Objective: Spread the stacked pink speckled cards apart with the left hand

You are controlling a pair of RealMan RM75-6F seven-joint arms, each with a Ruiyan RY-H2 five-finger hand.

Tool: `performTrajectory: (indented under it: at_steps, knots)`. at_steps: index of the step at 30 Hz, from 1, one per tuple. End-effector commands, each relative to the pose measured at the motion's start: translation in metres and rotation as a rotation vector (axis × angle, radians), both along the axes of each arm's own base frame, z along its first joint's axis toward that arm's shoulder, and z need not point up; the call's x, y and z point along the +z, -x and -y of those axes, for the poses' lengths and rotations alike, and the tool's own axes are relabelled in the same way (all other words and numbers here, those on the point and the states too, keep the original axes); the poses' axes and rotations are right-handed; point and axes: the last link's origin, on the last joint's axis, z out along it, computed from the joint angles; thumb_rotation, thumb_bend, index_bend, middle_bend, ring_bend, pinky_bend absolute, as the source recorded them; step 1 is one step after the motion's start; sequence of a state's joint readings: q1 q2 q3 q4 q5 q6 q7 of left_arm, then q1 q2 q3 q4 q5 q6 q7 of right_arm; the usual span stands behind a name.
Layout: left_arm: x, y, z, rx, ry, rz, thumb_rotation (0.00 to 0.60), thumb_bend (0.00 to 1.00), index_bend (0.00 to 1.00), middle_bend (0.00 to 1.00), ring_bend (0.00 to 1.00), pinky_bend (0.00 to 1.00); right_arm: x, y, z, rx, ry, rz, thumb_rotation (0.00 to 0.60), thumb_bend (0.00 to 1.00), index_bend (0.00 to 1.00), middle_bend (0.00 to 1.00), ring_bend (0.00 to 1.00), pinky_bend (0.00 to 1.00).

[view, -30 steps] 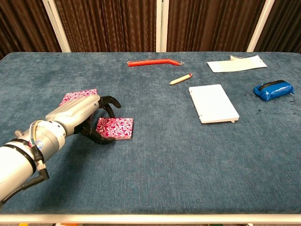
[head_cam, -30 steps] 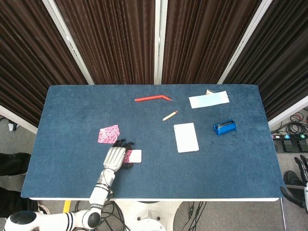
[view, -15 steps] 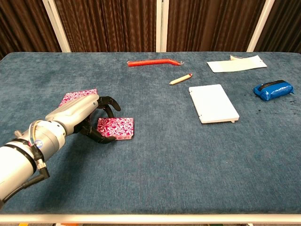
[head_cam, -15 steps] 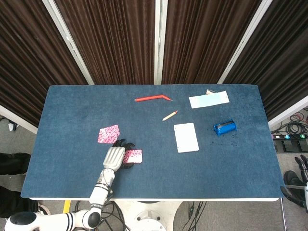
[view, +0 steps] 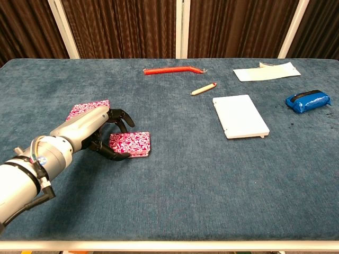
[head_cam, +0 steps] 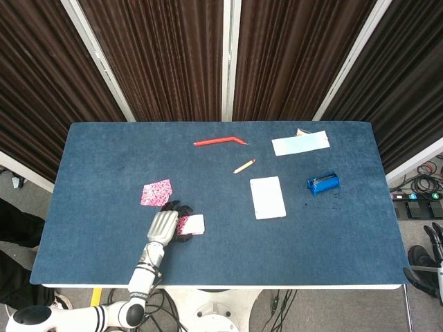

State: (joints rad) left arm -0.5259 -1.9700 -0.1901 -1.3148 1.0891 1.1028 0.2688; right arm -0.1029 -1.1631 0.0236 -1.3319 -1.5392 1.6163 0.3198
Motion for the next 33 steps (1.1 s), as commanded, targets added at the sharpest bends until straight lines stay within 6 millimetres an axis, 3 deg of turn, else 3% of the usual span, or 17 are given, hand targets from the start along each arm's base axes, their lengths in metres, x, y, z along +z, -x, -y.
performTrajectory:
  at_steps: [1,14,23,33]
  knots:
    - [0.0,0.0,0.0,0.003,-0.005,0.016,0.6,0.23,0.31,0.4,0.11,0.12,0.0,0.0,0.0,0.0,0.0,0.001,0.6,0.12,0.0,0.0,0.0,0.0]
    - [0.008,-0.006,-0.007,-0.012,-0.043,0.056,0.6,0.23,0.32,0.4,0.12,0.12,0.0,0.0,0.0,0.0,0.001,0.0,0.6,0.12,0.0,0.0,0.0,0.0]
    - [0.022,-0.025,-0.039,-0.044,-0.103,0.043,0.6,0.23,0.32,0.41,0.12,0.12,0.001,0.0,0.0,0.003,0.009,0.003,0.6,0.12,0.0,0.0,0.0,0.0]
    - [0.01,-0.041,-0.062,-0.049,-0.094,0.019,0.6,0.23,0.32,0.41,0.12,0.12,0.004,0.005,-0.001,-0.012,0.013,0.009,0.6,0.12,0.0,0.0,0.0,0.0]
